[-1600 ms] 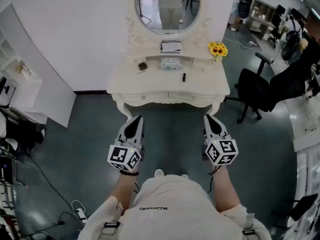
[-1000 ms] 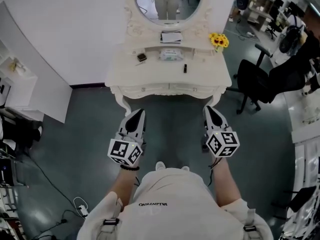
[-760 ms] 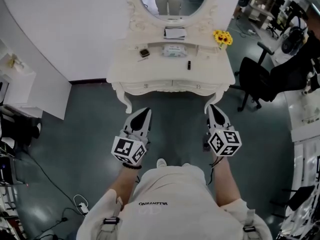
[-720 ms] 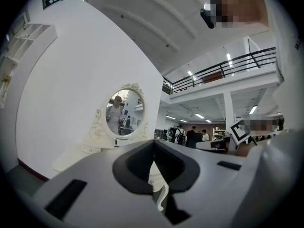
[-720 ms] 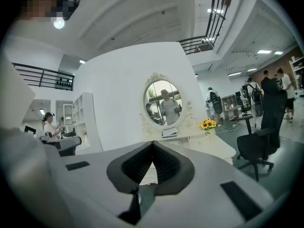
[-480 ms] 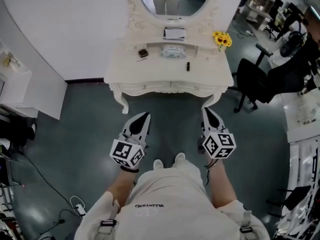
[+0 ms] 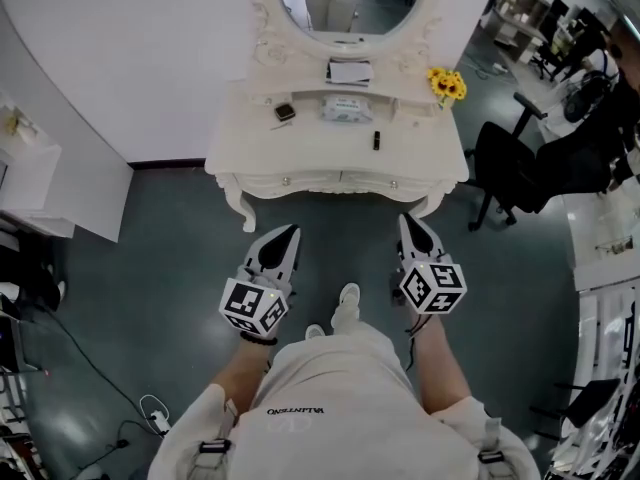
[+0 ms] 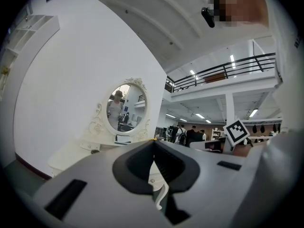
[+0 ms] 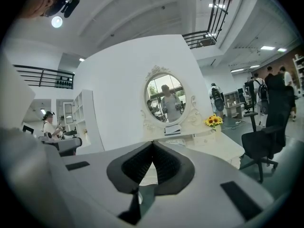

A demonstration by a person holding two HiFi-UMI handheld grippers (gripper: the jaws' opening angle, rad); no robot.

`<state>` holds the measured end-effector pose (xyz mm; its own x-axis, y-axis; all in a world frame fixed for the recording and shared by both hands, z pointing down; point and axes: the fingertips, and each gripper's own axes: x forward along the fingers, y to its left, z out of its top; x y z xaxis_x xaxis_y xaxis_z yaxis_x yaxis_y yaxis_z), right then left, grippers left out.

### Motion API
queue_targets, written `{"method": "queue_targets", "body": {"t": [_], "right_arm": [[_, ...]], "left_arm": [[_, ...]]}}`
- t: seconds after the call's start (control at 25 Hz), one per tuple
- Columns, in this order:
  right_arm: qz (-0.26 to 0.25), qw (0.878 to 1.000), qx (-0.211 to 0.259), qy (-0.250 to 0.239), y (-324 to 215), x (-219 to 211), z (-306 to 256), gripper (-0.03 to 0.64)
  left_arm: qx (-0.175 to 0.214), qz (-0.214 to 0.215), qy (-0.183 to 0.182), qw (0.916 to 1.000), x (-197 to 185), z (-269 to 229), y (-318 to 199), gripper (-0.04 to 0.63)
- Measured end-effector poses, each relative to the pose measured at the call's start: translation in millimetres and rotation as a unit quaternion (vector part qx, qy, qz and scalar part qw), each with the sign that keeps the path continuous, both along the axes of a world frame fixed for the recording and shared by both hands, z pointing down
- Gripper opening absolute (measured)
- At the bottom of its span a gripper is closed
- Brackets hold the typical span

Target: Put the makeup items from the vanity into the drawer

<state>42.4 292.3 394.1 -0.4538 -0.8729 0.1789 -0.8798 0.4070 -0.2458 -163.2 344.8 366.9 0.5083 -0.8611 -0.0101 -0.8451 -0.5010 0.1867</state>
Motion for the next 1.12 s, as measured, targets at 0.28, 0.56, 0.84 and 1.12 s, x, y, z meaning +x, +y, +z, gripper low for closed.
{"method": "queue_targets", "body": {"t": [0.28,0.56,0.84,1.12], "right_arm": [[-0.011,1.000,0.004,-0.010,-46,2,-1,0.009],[-0.027,1.000,0.000,-0.013,-101,14,0,0.009],[-0.059,0.998,-0.005,-0.004,-152,30,2,0.009],[-0.071,0.997,-0.024,-0.002,-191,43,21,0.009]], "left_arm": [[-0.002,0.001,-0.010,0.9999,12,-2,-42,-0.002],[0.000,0.002,-0.017,0.9998,34,-8,-99,-0.002],[0.009,-0.002,-0.016,0.9998,63,-16,-154,-0.002],[0.009,-0.018,-0.014,0.9997,77,-12,-189,-0.002]]}}
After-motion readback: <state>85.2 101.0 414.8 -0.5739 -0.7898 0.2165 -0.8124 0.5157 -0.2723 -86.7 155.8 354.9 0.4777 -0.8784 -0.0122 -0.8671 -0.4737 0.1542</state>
